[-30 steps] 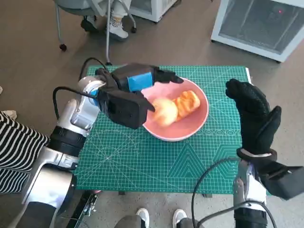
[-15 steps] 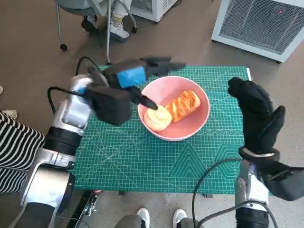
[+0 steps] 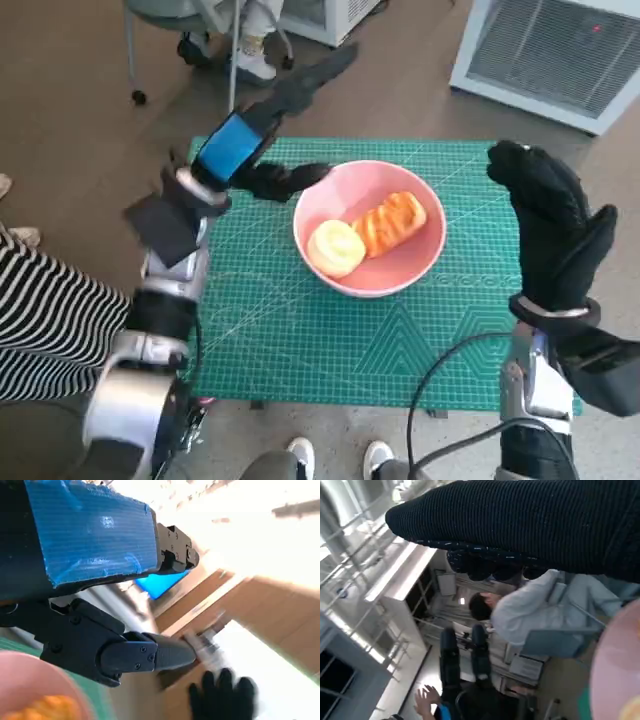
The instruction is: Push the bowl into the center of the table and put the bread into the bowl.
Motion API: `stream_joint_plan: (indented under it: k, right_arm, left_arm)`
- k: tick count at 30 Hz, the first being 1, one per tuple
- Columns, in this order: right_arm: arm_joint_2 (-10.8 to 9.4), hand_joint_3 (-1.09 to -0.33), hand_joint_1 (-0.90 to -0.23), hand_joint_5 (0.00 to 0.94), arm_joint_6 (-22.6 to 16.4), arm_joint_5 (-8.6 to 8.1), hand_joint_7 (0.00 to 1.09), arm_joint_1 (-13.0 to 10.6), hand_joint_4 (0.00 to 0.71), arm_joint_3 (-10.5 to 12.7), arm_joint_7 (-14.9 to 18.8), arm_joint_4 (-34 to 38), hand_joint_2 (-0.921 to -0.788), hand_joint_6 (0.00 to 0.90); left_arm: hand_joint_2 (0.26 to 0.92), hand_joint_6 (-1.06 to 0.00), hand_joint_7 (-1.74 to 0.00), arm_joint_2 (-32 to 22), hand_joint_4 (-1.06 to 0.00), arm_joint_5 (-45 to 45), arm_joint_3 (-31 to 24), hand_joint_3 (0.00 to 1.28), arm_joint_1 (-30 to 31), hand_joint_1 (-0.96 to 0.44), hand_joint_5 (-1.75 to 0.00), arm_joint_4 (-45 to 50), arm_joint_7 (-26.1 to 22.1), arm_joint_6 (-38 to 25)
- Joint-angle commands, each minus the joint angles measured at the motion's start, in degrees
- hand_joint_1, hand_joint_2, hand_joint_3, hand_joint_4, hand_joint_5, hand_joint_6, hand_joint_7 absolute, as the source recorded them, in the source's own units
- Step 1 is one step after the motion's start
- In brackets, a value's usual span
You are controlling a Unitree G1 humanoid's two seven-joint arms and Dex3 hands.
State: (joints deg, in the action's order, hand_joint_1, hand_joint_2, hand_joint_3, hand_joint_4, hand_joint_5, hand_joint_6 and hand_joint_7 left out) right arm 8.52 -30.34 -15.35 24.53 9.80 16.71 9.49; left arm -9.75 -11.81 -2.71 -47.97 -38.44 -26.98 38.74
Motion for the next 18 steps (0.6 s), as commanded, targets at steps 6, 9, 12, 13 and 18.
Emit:
stream_joint_plan:
  k: [6, 9, 12, 13, 18]
  right_arm:
    - [1.2, -0.733, -0.692, 0.005, 2.2, 3.17, 0.44, 3.3, 0.208, -0.5, -1.8, -0.9, -0.921, 0.103]
    - [1.3, -0.734, -0.696, 0.004, 2.2, 3.81, 0.43, 4.6, 0.208, -0.7, -2.0, -0.9, -0.921, 0.102]
    - [1.3, -0.735, -0.702, 0.004, 2.2, 4.20, 0.43, 5.6, 0.208, -0.9, -2.1, -0.5, -0.921, 0.102]
    - [1.3, -0.735, -0.702, 0.004, 2.2, 4.42, 0.43, 5.9, 0.208, -1.0, -2.2, -0.4, -0.921, 0.102]
    - [1.2, -0.733, -0.718, 0.003, 2.2, 4.78, 0.43, 7.5, 0.209, -1.1, -2.0, 1.1, -0.921, 0.103]
  left_arm:
    - [0.921, -0.19, -0.04, 5.4, -0.11, -9.4, -3.4, 0.73, 4.6, -0.82, -0.02, 5.5, -3.0, -0.5]
    - [0.921, -0.19, -0.05, 6.2, -0.12, -10.8, -3.8, 0.71, 5.8, -0.82, -0.03, 6.6, -3.7, -1.3]
    - [0.921, -0.15, -0.03, 6.7, -0.13, -11.5, -4.2, 0.68, 6.6, -0.83, -0.03, 7.1, -4.1, -2.0]
    - [0.921, -0.14, -0.03, 6.7, -0.13, -11.8, -4.3, 0.68, 7.0, -0.83, -0.03, 7.3, -4.3, -2.5]
    - [0.921, -0.12, -0.02, 7.3, -0.13, -13.3, -5.0, 0.65, 7.6, -0.83, -0.03, 7.1, -5.3, -4.8]
